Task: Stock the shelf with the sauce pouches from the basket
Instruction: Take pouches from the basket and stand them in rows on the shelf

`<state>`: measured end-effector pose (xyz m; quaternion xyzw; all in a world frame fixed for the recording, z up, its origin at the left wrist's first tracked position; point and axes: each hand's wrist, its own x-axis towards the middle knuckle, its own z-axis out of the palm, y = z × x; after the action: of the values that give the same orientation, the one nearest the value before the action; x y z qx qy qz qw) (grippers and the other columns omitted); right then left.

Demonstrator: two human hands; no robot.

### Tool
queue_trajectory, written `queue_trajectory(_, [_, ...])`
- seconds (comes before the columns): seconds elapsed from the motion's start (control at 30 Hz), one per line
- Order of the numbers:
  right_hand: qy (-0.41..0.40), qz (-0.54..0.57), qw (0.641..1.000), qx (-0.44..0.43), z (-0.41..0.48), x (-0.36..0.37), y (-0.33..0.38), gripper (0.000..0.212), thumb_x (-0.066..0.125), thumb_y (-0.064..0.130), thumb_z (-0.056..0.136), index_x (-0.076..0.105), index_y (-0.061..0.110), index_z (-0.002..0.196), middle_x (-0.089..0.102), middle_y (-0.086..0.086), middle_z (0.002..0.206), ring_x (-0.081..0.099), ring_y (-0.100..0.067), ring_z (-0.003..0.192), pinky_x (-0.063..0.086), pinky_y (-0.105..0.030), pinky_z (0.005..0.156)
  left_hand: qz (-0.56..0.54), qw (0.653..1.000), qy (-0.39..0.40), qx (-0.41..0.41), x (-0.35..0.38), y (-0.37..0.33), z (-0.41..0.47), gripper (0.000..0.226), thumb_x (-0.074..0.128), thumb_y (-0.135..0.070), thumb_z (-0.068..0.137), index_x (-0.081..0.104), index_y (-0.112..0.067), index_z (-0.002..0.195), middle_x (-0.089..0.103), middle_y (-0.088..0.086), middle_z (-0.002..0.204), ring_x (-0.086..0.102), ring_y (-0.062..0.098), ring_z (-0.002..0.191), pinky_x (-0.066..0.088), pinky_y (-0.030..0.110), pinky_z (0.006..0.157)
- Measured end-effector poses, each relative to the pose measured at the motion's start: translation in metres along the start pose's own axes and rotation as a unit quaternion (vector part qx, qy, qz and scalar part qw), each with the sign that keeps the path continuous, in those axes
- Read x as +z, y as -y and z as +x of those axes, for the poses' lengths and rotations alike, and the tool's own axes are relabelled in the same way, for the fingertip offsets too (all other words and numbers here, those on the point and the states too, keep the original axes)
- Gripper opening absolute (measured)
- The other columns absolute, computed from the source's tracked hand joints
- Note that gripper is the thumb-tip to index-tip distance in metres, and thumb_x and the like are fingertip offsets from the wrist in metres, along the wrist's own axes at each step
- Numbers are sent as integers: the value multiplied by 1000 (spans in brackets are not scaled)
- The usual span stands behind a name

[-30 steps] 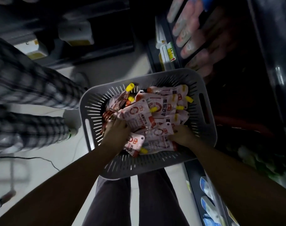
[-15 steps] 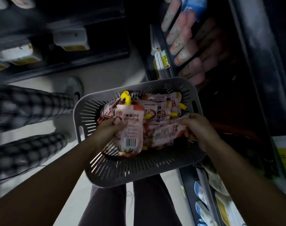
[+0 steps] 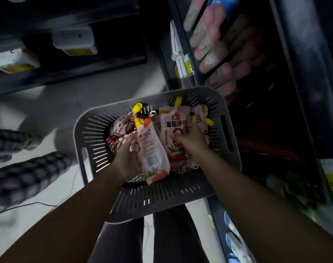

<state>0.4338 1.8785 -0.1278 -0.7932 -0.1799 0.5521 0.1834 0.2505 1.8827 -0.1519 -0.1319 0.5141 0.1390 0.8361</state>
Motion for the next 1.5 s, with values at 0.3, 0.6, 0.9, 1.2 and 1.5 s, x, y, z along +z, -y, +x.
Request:
queue_trajectory(0.3, [-60,42,996,51,5,9,-34,75,84,24,64,47,11,128,54,-7,131,54,-26,118,48,-46,98,129,976,-148,92,10,8,-4,35,53,-38,91,61,-9,108,66,14,108,65,26,86,52,38,73])
queue_trajectory(0.6, [-30,80,996,25,-15,4,-45,26,80,8,68,67,15,88,72,-7,102,68,-23,92,56,-44,86,430,821,-338,166,44,50,6,85,81,-22,68,26,-15,132,38,2,134,32,23,128,34,29,101])
queue_trajectory(0.9, [-111,197,972,64,-14,-16,-46,34,73,1,75,65,6,108,69,-10,104,66,-25,90,55,-37,78,615,672,-393,125,33,56,14,119,64,-60,75,-14,-6,146,-8,18,157,1,35,145,22,53,111])
queue_trajectory(1.2, [-84,201,973,72,-4,-28,-47,30,71,5,78,66,9,108,70,-10,107,67,-26,91,53,-29,69,584,688,-356,244,15,27,-3,87,65,-27,81,12,-8,147,26,19,148,39,38,128,43,48,98])
queue_trajectory(1.5, [-19,242,964,114,-1,-17,-45,51,77,7,72,58,10,119,69,-8,109,66,-22,83,50,-27,57,62,990,-58,110,12,4,-18,65,36,-4,58,56,-4,119,62,24,115,59,40,104,49,50,83])
